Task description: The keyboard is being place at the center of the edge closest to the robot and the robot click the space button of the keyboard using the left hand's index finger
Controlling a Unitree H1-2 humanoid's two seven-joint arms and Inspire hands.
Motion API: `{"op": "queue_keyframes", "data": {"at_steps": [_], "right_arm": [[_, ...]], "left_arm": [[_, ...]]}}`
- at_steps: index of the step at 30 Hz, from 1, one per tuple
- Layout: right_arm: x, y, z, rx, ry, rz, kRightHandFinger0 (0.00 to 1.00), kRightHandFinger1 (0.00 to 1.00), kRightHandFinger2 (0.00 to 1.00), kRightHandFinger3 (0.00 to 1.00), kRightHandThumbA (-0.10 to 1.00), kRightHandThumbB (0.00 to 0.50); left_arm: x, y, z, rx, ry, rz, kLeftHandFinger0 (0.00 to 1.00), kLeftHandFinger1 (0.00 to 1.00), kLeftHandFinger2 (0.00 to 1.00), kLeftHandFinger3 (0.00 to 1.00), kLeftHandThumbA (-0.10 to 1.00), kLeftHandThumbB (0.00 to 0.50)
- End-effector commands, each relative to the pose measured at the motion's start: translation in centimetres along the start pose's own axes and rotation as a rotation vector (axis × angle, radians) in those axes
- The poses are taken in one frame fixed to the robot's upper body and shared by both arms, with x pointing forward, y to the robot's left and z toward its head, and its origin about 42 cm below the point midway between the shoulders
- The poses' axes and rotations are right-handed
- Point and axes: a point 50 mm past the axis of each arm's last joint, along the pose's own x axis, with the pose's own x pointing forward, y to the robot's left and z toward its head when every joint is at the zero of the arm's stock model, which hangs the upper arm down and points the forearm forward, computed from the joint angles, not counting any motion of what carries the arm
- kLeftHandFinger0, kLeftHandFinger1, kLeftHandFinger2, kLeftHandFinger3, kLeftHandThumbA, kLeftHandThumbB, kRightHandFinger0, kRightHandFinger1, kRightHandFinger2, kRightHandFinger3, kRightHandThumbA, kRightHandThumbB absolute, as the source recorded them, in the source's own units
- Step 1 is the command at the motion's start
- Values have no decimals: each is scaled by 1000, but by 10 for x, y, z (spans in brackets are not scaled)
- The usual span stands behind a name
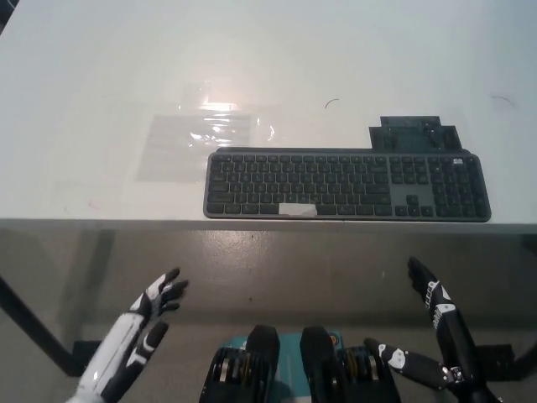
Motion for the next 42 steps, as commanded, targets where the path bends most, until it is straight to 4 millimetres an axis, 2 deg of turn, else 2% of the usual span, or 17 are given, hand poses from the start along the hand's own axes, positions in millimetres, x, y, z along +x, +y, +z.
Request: {"op": "queue_keyframes", "data": {"at_steps": [1,2,4,5,6,14,20,21,24,27,30,31,32,34,39,42], "right_arm": [[9,-1,14,-23,-102,21,1000,1000,1000,1000,1000,452],[9,-1,14,-23,-101,20,1000,1000,1000,1000,1000,452],[10,-1,14,-20,-99,24,1000,1000,1000,1000,1000,453],[10,-1,14,-18,-98,25,1000,1000,1000,1000,1000,453],[10,-1,14,-15,-96,27,1000,1000,1000,1000,1000,452],[10,-2,14,-16,-94,23,1000,1000,1000,1000,1000,449],[14,-3,18,-21,-105,24,1000,1000,1000,1000,1000,446],[14,-3,18,-19,-107,26,1000,1000,1000,1000,1000,440],[16,-3,19,-22,-112,24,1000,1000,1000,1000,1000,436],[17,-4,20,-23,-118,24,1000,1000,1000,1000,1000,433],[19,-3,20,-25,-119,25,1000,1000,1000,1000,1000,436],[19,-3,20,-26,-119,25,1000,1000,1000,1000,1000,438],[20,-4,20,-32,-119,26,1000,1000,1000,1000,1000,440],[22,-4,21,-40,-120,25,1000,1000,1000,1000,1000,443],[17,-3,20,-43,-116,28,1000,1000,1000,1000,1000,429],[19,-2,20,-41,-118,34,1000,1000,1000,1000,1000,425]], "left_arm": [[23,10,31,275,-191,18,1,0,2,1000,1000,341],[25,10,32,286,-197,19,0,0,34,1000,1000,333],[36,9,39,311,-205,15,0,7,135,1000,1000,365],[41,9,42,324,-208,8,42,6,138,1000,1000,371],[47,8,45,341,-211,-5,4,0,139,1000,1000,388],[89,-8,58,377,-211,-79,0,0,123,1000,1000,432],[118,-20,60,400,-207,-88,0,0,91,1000,1000,418],[124,-22,59,406,-217,-87,0,0,88,1000,1000,398],[138,-28,59,419,-210,-104,0,0,66,1000,1000,389],[149,-31,56,425,-194,-123,0,11,135,1000,1000,371],[160,-32,52,441,-170,-142,0,67,211,1000,1000,364],[161,-32,52,444,-167,-144,31,129,264,1000,1000,337],[168,-33,50,449,-167,-146,0,84,213,1000,1000,346],[175,-33,47,456,-160,-147,0,50,196,1000,1000,342],[187,-35,34,469,-125,-161,0,101,324,1000,1000,364],[192,-34,29,477,-78,-172,0,137,366,1000,1000,370]]}}
